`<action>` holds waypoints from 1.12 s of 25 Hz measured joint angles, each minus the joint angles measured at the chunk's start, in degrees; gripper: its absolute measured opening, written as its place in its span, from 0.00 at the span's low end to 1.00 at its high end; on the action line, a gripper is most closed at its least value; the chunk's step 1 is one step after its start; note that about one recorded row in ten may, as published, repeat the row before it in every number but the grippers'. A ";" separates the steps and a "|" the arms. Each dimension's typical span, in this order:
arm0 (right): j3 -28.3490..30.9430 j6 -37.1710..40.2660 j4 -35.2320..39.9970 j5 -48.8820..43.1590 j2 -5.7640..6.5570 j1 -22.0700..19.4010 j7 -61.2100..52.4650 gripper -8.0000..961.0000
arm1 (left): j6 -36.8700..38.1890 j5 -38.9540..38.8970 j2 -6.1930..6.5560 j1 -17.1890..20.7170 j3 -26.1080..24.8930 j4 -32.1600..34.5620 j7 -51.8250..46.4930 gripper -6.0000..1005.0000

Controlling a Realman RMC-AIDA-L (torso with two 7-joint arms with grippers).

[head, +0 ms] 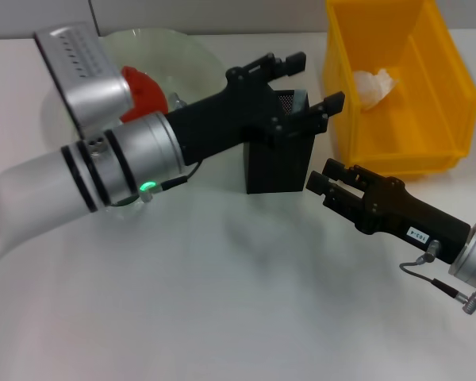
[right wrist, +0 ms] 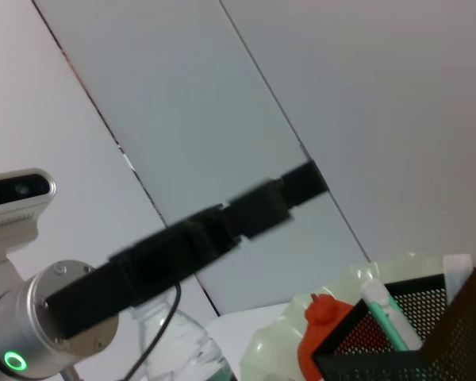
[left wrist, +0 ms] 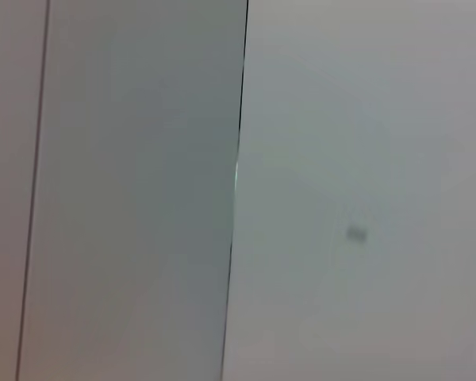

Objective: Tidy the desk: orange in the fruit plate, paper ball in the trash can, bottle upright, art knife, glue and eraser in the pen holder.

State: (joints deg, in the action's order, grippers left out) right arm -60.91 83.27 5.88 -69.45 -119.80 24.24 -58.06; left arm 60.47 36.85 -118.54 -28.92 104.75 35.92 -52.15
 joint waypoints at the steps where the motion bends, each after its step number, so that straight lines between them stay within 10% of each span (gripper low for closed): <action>1: 0.00 0.35 0.00 0.01 0.00 -0.04 0.11 0.60 | 0.91 0.00 0.11 0.23 -0.49 0.12 -0.51 0.68; 19: -1.83 10.11 3.18 -5.00 0.51 -0.44 10.62 0.62 | 27.72 28.57 3.63 6.24 -22.30 0.47 -14.67 0.79; 28: -1.85 13.07 7.18 -10.27 0.53 -0.44 10.26 0.82 | 36.95 41.98 4.37 12.96 -36.79 0.17 -13.56 0.79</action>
State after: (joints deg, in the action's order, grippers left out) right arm -62.76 96.34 13.07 -79.72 -119.26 23.79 -47.80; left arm 97.42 78.83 -114.17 -15.96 67.96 36.09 -65.71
